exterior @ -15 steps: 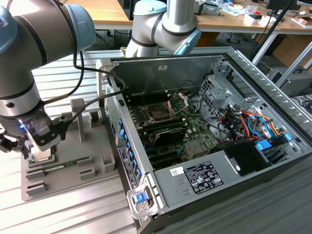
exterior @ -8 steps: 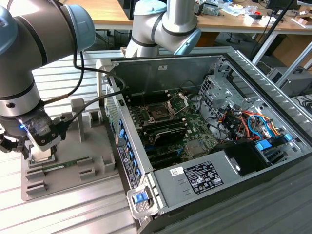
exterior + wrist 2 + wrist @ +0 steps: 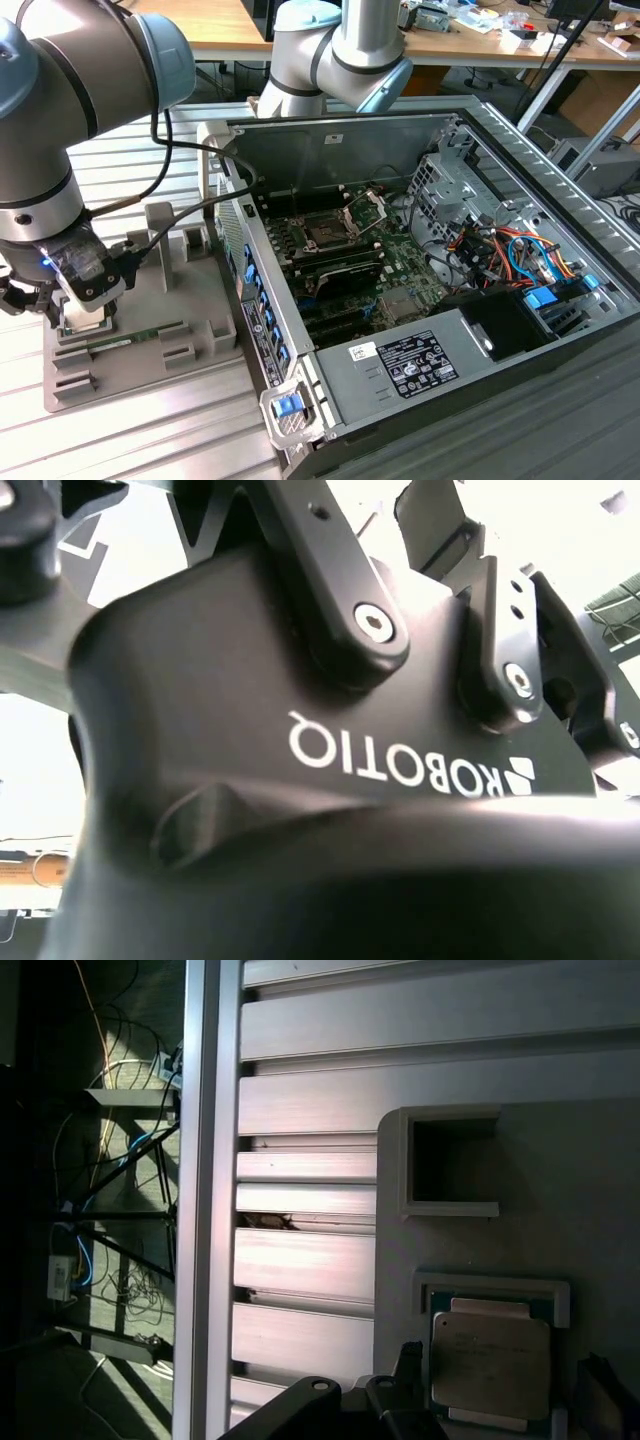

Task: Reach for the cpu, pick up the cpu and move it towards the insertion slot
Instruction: 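Pick up the cpu and move it towards the insertion slot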

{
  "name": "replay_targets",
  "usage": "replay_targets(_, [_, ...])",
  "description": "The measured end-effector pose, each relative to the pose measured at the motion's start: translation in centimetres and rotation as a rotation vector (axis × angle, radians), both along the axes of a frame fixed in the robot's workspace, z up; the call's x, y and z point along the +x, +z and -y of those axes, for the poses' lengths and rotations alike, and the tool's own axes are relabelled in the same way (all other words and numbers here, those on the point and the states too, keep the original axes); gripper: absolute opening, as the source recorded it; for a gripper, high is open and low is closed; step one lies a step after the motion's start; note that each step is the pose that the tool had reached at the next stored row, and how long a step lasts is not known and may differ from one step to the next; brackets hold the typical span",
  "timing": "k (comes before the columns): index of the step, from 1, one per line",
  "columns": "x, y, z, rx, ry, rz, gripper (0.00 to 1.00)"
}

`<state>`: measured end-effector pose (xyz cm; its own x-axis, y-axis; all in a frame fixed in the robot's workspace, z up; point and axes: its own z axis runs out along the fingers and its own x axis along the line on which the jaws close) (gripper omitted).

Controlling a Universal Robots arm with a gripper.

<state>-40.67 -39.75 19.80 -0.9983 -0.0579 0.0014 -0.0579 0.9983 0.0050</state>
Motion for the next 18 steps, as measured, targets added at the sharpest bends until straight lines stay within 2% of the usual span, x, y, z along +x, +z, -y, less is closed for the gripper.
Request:
replay_targets(8, [0.00,-0.19,-0.06,0.0000,0.001,0.0001,0.66])
replay_targets(18, [-0.03,-0.52,-0.38,0.0001,0.006,0.0001,0.66])
